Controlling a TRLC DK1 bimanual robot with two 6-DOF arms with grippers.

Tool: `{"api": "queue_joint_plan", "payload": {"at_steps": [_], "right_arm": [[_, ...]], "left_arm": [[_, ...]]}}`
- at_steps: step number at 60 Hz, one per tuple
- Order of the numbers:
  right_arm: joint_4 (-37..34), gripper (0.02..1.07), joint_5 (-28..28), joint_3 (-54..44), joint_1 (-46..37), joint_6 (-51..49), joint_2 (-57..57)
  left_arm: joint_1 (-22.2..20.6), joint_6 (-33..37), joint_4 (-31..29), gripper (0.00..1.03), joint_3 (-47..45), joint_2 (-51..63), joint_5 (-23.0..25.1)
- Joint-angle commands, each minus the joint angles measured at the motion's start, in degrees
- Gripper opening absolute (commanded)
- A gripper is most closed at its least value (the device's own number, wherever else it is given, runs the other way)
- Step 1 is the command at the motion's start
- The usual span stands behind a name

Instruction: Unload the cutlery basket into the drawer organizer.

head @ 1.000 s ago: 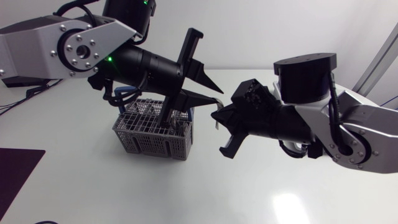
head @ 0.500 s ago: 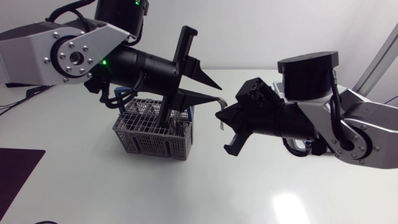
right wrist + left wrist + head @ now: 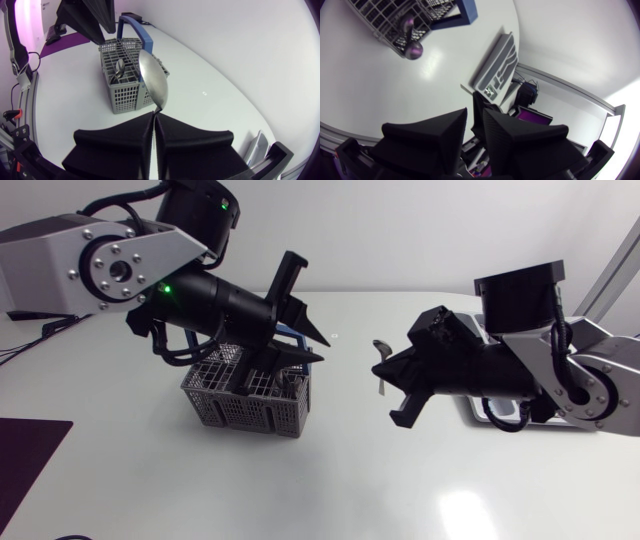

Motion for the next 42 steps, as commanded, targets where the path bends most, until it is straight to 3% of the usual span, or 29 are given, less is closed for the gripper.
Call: {"api": "queue_joint_plan", "payload": {"at_steps": [1,6,9,17,42], "right_arm": [[-2.8,0.08,-2.1,1.7,-2.2,-2.9,-0.8],[-5.8,0.08,-3.2,2.2,-4.4,-6.0,-1.0],[-7.6,0.08,-3.7,2.5,-6.1,-8.3,-1.1],[-13.1,0.08,-5.8,3.8,-11.2,-14.4,-1.1],[-27.8,0.08,-7.2,9.6,-26.8,-37.1,1.1]], "left_arm": [[0.4,4.3,-2.7,0.26,1.9,1.4,-2.6],[0.4,7.6,-6.1,0.26,3.0,1.8,-6.4],[0.1,10.1,-7.9,0.26,3.7,2.1,-11.5],[-0.3,13.1,-12.2,0.26,5.1,3.4,-17.1],[-0.4,24.7,-22.8,0.26,11.0,7.7,-28.2]]}}
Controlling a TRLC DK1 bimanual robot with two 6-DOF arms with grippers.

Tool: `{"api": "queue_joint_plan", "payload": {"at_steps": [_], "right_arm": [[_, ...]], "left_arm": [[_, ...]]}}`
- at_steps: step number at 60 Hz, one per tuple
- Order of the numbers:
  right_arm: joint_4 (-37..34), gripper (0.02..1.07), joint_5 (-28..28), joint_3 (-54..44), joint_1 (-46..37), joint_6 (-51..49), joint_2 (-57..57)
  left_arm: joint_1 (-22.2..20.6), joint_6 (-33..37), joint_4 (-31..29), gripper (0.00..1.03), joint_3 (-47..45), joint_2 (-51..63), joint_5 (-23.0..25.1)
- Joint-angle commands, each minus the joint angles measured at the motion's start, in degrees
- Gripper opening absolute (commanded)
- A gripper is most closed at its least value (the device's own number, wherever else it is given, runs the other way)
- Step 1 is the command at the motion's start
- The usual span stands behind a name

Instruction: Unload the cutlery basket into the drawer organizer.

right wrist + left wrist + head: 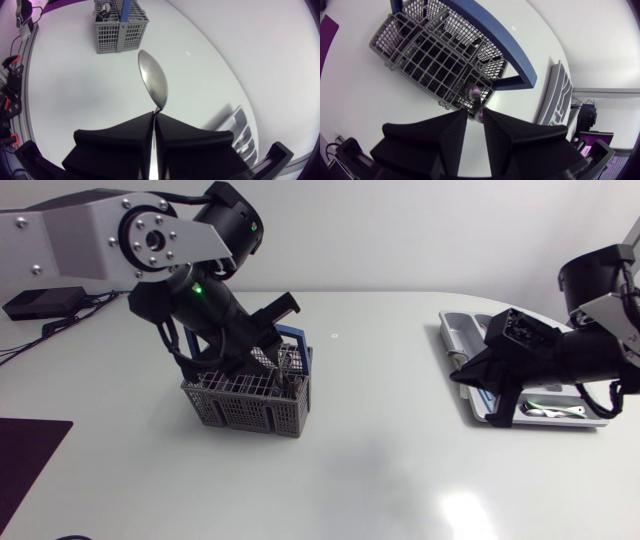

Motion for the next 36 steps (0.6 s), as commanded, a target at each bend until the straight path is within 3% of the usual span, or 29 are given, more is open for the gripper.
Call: {"api": "queue_joint_plan", "payload": {"at_steps": [1,36], "right_arm": [[-2.3,0.08,-1.0,2.5,-3.7,-6.5,1.5],[-4.2,0.08,0.7,9.2,-24.2,-32.4,18.0]], "left_arm": [[-0.1,4.4,-1.7,0.26,2.3,1.3,-1.2],[0.7,8.5,-3.8,0.26,1.1,1.8,-3.5]]}}
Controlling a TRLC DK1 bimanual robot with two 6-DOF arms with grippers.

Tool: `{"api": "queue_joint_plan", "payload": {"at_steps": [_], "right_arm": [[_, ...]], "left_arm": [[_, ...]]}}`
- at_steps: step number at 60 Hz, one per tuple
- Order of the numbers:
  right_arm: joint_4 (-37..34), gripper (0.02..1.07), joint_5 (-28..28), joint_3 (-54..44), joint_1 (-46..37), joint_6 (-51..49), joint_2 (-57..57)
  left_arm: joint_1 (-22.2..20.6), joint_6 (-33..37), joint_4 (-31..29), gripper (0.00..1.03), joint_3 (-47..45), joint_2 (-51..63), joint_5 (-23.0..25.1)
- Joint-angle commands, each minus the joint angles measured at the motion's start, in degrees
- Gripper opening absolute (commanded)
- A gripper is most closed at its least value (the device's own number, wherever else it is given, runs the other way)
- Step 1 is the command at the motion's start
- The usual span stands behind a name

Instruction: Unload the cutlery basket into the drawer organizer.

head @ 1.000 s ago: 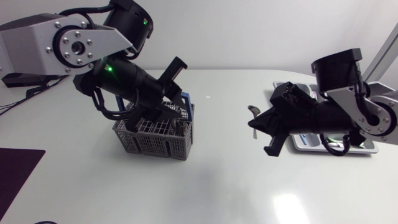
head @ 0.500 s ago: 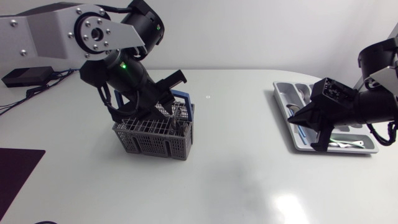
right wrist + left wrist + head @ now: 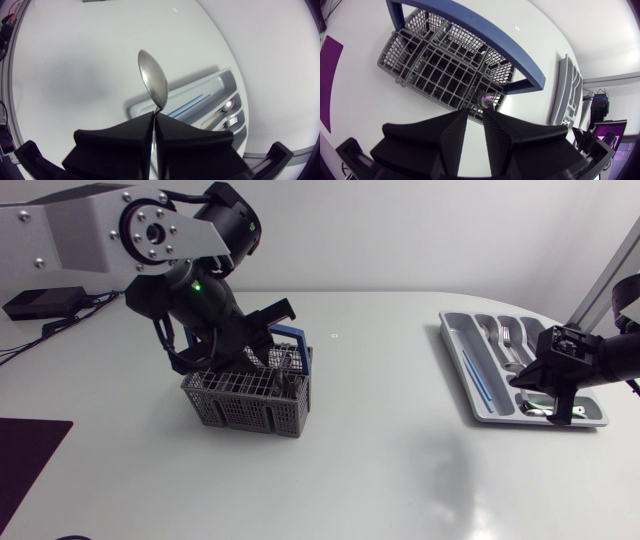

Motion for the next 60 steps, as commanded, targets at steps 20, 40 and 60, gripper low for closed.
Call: {"api": "queue_joint_plan", "payload": {"at_steps": [20,40,60], "right_arm": [[4.2,0.08,3.2,9.2,-11.1,-12.2,16.7],[12.3,0.15,9.8,9.8,-12.8,-15.1,24.5],[18.5,0.81,14.6,6.8,-11.6,-13.3,25.1]], "left_arm": [[-2.6,3.5,-0.8,0.26,-1.3,1.0,-1.7],[-3.1,4.8,-1.2,0.26,-4.0,0.0,-2.8],[-3.6,5.3,-1.2,0.26,-5.4,-0.7,-3.5]]}}
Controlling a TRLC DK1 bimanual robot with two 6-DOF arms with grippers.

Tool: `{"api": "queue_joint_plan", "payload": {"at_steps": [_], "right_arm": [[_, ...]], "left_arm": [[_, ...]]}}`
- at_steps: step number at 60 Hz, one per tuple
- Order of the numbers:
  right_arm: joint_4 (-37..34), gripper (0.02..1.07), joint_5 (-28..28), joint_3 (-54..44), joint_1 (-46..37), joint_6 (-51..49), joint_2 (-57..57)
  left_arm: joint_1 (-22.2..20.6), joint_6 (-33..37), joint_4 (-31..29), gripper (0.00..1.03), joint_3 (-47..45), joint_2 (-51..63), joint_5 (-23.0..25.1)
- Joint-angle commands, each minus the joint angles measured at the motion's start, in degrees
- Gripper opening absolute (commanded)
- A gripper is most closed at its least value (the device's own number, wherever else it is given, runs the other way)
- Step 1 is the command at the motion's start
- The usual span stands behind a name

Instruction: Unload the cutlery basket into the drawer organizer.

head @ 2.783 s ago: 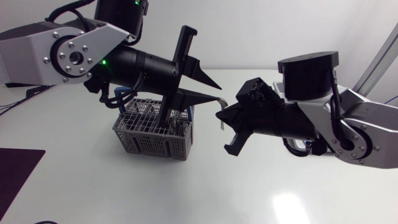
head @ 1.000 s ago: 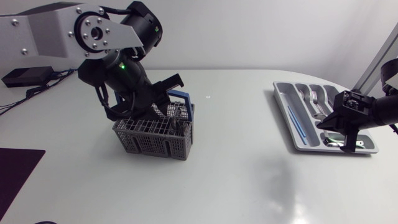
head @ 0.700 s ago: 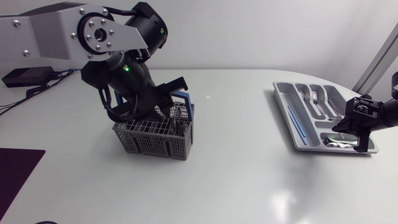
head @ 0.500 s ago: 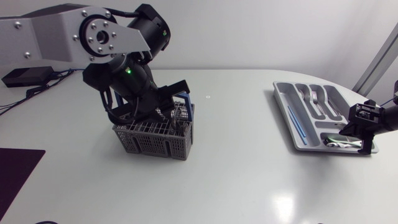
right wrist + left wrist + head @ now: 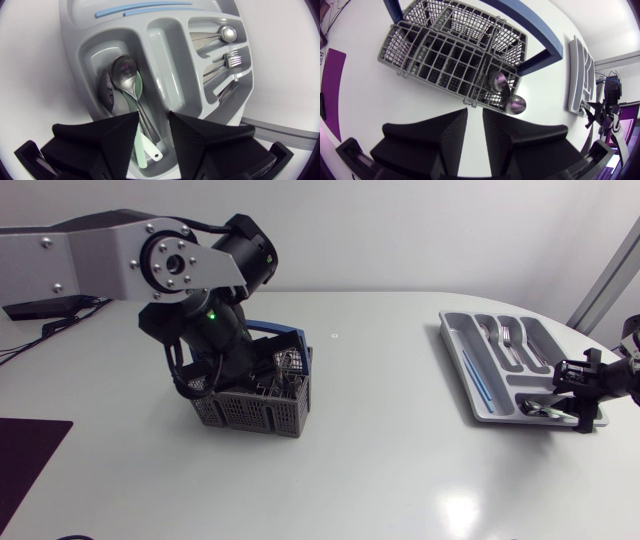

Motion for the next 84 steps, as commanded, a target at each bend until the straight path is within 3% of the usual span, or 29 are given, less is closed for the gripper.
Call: {"api": "queue_joint_plan", "payload": {"at_steps": [1,19,45,67,84], "right_arm": [[0.4,0.81,0.5,-2.1,0.9,0.3,-0.2],[-0.1,0.83,-2.4,-8.6,6.7,8.8,-13.9],[-6.3,0.88,-1.4,-13.9,24.6,27.1,-29.5],[-17.0,0.88,-1.8,-11.3,41.7,44.4,-33.0],[-18.7,0.88,-4.1,-9.1,52.1,58.6,-31.4]], "left_arm": [[-0.5,1.0,-0.6,0.26,-1.4,-0.7,-0.8],[-0.8,1.8,-0.3,0.26,-2.4,-1.7,-1.4],[-0.3,4.6,1.2,0.26,-5.8,-4.0,-1.5],[0.1,8.2,4.9,0.26,-10.6,-6.9,-1.5],[1.2,14.0,12.4,0.26,-15.4,-9.5,1.1]]}}
